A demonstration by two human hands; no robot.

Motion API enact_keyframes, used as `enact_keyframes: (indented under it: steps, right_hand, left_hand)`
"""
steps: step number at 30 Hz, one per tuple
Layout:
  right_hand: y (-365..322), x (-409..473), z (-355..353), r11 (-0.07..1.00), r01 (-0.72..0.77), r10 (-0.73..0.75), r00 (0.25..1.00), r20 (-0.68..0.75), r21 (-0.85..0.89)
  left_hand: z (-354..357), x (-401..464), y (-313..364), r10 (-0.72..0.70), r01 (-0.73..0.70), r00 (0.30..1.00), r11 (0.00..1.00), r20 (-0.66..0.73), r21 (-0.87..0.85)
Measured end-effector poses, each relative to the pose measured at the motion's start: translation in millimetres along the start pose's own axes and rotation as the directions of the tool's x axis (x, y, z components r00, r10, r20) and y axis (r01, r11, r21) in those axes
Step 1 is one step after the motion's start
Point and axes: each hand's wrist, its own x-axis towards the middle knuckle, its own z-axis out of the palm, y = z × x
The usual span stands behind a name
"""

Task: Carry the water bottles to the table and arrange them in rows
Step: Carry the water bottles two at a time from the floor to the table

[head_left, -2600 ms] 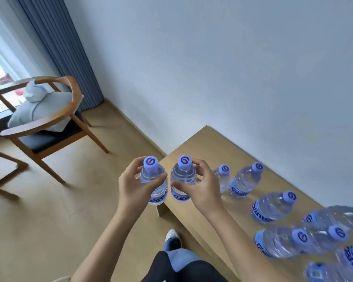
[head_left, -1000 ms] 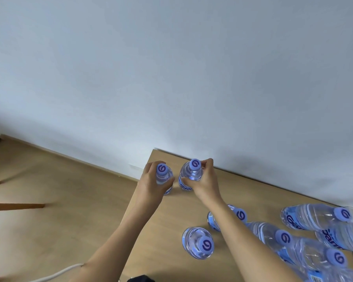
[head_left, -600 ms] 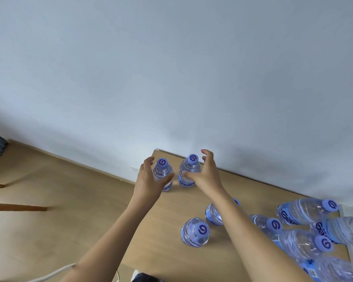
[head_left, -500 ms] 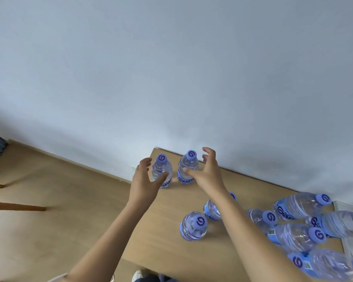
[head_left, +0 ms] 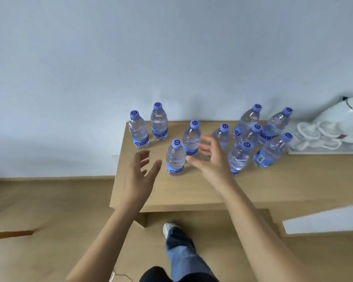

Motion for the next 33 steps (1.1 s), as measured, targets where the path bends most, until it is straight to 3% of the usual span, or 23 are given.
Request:
enact_keyframes:
  steps: [6, 12, 23, 33]
  right_hand:
    - [41, -121, -57, 0.991, -0.133, 0.134, 0.969, -0.206, 0.019]
    - [88, -225, -142, 0.970, -0.238, 0.236, 0.876, -0.421, 0.050]
    - [169, -391, -340, 0.881, -0.367, 0.466, 0.559, -0.686, 0.299]
    - [216, -509, -541, 0.839, -0.364, 0.518, 0.306, -0.799, 0.404]
  left_hand:
    - [40, -90, 8, 0.024, -0.026, 0.967, 1.000, 0.255, 0.005]
    - [114, -161, 33, 0.100, -0.119, 0.855, 0.993, 0.509, 0.005]
    - [321, -305, 103, 0.201, -0.239, 0.569, 0.968, 0.798, -0.074]
    - [508, -445, 176, 0.204, -0.230, 0.435, 0.967, 0.877, -0.111]
